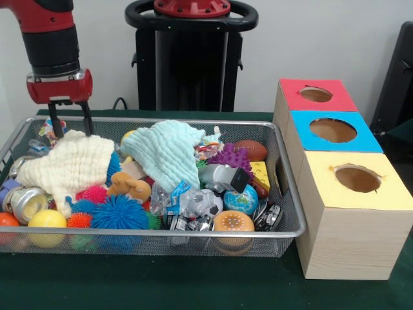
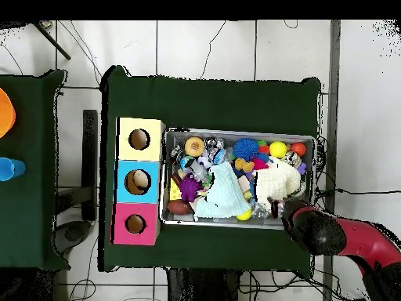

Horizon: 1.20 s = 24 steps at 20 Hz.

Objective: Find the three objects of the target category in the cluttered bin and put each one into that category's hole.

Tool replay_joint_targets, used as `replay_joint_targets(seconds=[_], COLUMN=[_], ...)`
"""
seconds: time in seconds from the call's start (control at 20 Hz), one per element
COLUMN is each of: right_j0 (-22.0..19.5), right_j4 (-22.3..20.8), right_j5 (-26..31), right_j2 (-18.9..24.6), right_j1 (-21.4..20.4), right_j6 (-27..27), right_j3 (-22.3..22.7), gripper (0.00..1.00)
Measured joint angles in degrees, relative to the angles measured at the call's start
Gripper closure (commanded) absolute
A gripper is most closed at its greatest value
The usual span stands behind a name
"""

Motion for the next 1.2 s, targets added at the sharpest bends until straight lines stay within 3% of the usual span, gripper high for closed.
replay_joint_targets(seconds=[1.2], right_j0=[-0.6], right_j4=[-1.4], right_j5=[0.0], right_j2=[-1.3], right_j1=[1.4], right_j6=[0.0], right_j3=[0.0], gripper=[0.0])
